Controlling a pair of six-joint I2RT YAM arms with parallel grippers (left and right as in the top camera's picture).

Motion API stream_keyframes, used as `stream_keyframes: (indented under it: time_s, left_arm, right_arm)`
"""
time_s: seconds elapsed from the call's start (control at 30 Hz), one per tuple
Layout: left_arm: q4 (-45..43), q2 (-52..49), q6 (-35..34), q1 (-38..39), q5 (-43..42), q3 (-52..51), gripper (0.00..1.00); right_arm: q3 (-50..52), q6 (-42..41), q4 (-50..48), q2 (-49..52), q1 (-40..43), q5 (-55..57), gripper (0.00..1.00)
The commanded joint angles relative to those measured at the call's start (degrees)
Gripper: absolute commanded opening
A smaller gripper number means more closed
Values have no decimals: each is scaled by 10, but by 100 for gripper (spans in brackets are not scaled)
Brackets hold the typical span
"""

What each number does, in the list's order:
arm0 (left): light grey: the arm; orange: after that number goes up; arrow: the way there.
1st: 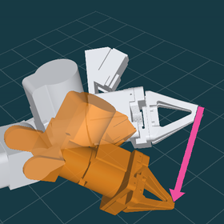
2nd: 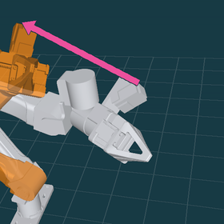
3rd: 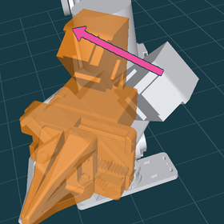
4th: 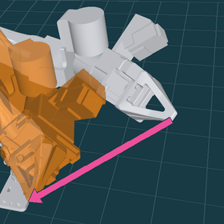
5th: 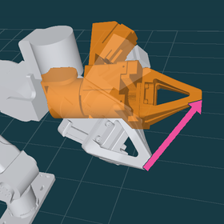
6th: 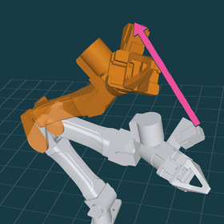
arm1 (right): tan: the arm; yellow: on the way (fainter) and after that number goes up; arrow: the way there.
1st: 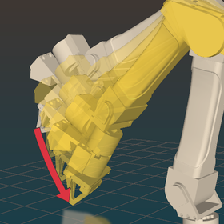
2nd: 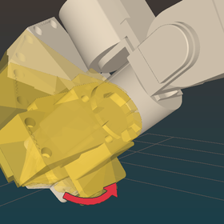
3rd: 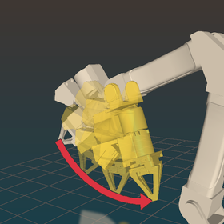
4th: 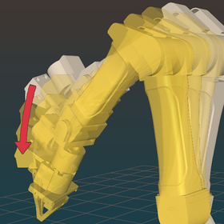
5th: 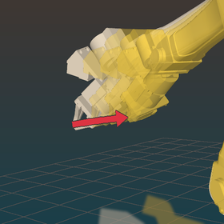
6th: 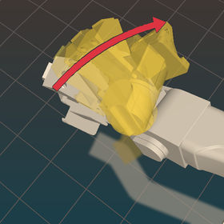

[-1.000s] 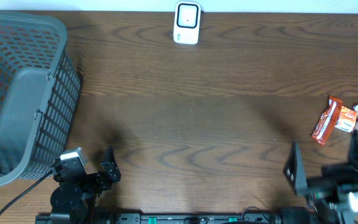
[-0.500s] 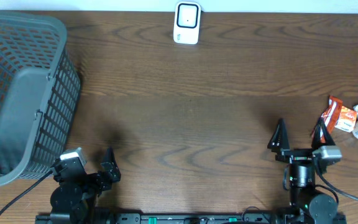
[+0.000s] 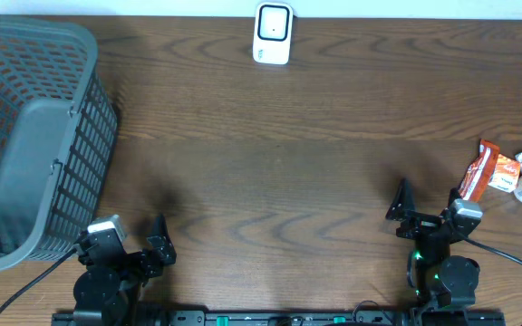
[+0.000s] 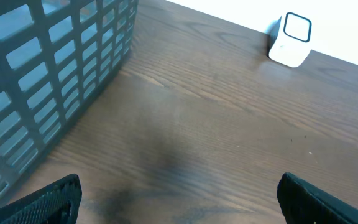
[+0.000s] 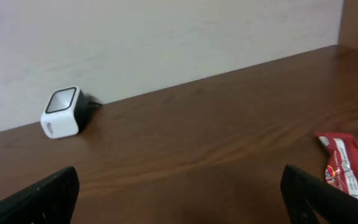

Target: Scan the item barcode

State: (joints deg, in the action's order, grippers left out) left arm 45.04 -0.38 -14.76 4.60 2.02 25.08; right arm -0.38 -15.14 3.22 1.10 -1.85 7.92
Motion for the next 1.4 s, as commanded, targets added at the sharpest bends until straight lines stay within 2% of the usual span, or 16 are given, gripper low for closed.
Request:
stream_keyframes:
  time_s: [0.0, 0.97, 1.07, 1.2, 1.37]
  left_arm:
    - [0, 0, 8, 2, 1, 3, 98]
    - [3, 0, 8, 2, 1, 3, 98]
    - [9, 0, 14, 2, 22, 3, 98]
    - [-28, 0, 14, 2, 43, -6, 98]
    - [-202, 0, 24, 2, 46, -77, 98]
  right_arm:
    - [1, -7, 0, -5, 7, 19, 99]
    - [1, -7, 0, -8, 6, 19, 99]
    - [1, -7, 0, -8, 6, 19, 99]
    - [1, -7, 0, -8, 6, 19, 99]
    - [1, -7, 0, -8, 6, 19, 99]
